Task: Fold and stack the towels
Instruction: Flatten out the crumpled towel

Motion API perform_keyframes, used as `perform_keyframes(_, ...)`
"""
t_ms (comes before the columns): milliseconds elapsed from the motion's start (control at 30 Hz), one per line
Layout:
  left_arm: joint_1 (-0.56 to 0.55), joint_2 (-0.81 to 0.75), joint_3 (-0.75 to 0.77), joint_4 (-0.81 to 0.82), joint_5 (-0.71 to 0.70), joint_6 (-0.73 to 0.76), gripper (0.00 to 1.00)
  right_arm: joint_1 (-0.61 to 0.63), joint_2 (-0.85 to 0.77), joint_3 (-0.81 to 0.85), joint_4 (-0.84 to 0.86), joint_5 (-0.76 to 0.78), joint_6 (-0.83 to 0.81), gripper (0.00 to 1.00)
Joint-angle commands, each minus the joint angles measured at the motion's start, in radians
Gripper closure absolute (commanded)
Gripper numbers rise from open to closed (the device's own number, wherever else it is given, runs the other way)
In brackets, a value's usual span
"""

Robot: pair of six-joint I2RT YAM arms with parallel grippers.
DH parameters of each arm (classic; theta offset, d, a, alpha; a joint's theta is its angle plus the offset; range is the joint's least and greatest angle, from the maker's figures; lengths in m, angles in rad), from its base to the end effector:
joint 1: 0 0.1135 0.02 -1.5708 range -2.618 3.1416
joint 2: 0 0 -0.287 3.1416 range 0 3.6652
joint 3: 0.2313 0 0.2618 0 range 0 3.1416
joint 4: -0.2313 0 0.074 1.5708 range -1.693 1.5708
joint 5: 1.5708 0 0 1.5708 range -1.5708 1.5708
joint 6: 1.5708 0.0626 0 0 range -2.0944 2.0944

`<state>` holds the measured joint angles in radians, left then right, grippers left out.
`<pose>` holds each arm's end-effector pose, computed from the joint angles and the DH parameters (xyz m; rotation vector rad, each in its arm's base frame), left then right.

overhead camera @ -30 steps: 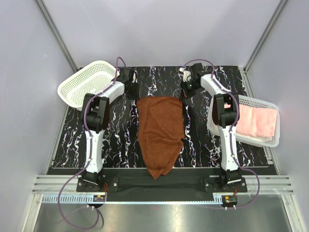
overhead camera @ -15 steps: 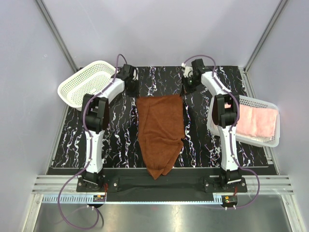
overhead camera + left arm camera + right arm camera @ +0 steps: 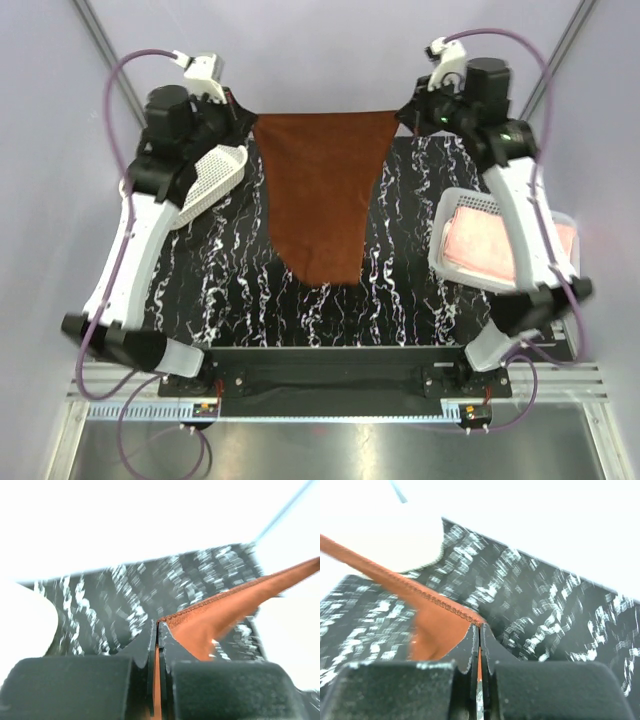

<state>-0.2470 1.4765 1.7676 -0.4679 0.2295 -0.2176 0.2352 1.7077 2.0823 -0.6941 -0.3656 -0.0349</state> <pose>0.3385 -0.1000 0.5061 0.1963 1.7629 -0.5383 0.3839 0.1150 0.5053 -0.5020 1.8292 0.4816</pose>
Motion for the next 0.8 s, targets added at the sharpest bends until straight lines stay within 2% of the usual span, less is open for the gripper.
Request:
perform_keyframes(0,0.005,-0.180,-0.120,0.069,0.115,0.032,1.00,0.061,-0.249,-0.175,0.082,-0.050,0.010,1.00)
perform_keyframes(133,-0.026,-0.367,-0.198,0.060,0.189,0.038,1.00,0.116,-0.508,-0.402,0.182,-0.071,0.078,1.00)
perform_keyframes(233,-0.041,-0.480,-0.215,0.037,0.232,-0.006,1.00,0.124,-0.713,-0.508,0.290,-0.162,0.145,1.00)
perform_keyframes(333,-0.055,-0.551,-0.224,0.052,0.286,-0.061,1.00,0.125,-0.799,-0.568,0.359,-0.186,0.217,1.00)
perform_keyframes(467,-0.060,-0.584,-0.211,0.086,0.343,-0.123,1.00,0.125,-0.858,-0.571,0.421,-0.199,0.270,1.00)
perform_keyframes(600,-0.061,-0.567,-0.145,0.074,0.341,-0.143,1.00,0.127,-0.876,-0.567,0.449,-0.164,0.285,1.00)
perform_keyframes(733,-0.061,-0.474,-0.032,-0.068,0.222,-0.066,1.00,0.127,-0.835,-0.548,0.432,-0.004,0.218,1.00)
perform_keyframes(767,-0.061,-0.451,-0.019,-0.092,0.196,-0.048,1.00,0.127,-0.814,-0.545,0.427,0.083,0.205,1.00)
